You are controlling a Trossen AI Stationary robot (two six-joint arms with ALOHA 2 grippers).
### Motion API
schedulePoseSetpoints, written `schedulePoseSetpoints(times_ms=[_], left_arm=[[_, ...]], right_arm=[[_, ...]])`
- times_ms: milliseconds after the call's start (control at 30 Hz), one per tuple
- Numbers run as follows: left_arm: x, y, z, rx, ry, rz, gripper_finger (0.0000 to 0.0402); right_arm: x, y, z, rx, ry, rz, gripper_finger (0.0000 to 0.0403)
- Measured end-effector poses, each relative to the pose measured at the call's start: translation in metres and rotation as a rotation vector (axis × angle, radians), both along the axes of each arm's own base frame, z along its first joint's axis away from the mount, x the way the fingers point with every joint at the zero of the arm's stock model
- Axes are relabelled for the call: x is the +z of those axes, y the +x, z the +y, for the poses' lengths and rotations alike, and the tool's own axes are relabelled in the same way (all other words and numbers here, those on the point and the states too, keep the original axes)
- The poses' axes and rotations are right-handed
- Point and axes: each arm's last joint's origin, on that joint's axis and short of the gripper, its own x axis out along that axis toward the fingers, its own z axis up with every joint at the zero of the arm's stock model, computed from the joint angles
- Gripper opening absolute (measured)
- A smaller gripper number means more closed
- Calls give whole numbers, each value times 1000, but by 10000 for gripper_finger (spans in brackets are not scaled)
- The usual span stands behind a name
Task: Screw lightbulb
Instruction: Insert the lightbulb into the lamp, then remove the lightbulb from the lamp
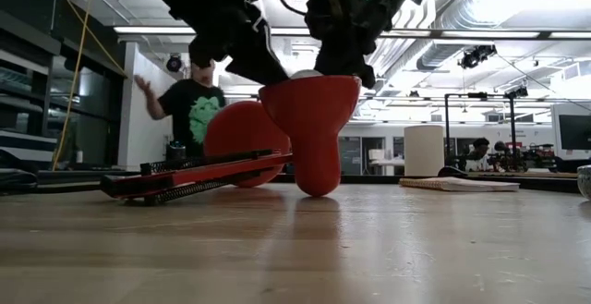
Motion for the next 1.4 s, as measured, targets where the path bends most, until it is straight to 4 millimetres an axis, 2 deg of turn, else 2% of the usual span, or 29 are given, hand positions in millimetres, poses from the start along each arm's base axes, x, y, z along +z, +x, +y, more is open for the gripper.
schedulePoseSetpoints(times_ms=[267,533,800,1100,1233,1400], left_arm=[[-1,2,7,6,-3,6,0],[-2,4,22,43,6,15,0],[-2,4,25,25,82,49,0],[-3,3,40,152,185,59,0],[0,1,44,156,193,64,0],[12,-5,45,161,188,54,0]], right_arm=[[-2,1,2,-2,3,6,0],[-2,-1,25,-15,-44,46,0],[1,-7,49,-22,-45,78,0],[3,-9,78,45,6,63,0],[5,-11,83,38,-13,63,0],[17,-19,83,15,-52,42,0]])
